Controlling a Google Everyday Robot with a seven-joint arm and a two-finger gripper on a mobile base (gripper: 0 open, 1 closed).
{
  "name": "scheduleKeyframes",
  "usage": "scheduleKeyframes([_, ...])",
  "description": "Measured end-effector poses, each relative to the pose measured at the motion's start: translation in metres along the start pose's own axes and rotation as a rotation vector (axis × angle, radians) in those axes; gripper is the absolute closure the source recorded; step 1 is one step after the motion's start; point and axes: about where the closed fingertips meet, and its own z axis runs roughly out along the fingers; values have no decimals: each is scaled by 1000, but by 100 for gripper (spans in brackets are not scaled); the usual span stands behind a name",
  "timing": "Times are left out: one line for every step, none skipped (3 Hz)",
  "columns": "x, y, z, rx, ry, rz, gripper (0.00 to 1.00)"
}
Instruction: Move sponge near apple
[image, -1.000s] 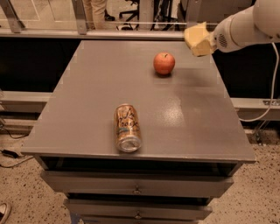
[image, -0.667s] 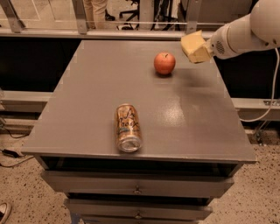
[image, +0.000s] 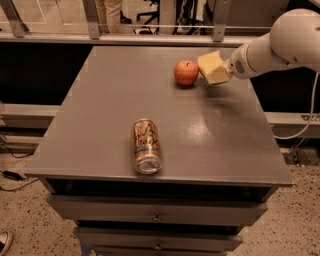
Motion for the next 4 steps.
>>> scheduleKeyframes([5,1,3,-4,4,9,100])
scheduleKeyframes([7,10,15,-39,-2,28,85])
scheduleKeyframes([14,16,21,-62,-1,48,62])
scheduleKeyframes([22,22,23,-82,-1,70,31])
